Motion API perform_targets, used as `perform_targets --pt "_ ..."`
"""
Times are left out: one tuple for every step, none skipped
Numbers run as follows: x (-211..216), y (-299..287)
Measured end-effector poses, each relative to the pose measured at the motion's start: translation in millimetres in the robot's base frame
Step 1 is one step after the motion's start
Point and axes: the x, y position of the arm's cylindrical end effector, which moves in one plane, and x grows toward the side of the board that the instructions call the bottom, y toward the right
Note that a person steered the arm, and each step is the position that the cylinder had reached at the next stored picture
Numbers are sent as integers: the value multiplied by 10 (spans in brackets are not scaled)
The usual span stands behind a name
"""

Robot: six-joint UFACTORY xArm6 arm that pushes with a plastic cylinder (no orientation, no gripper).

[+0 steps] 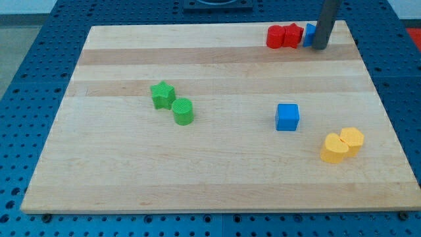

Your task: Push the cube left below the red star

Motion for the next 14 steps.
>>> perform_targets --pt "340 -18" --pt "662 -247" --pt "846 -647" --pt "966 -1082" --pt "1237 -1482" --pt "1597 -1730" --pt "1974 -1756" --pt "2069 -1593" --pt "2073 -1359" --pt "2221 -1206" --pt "2331 -1077" --pt "2298 -1042" --pt "2164 -1042" --pt "1969 -1033"
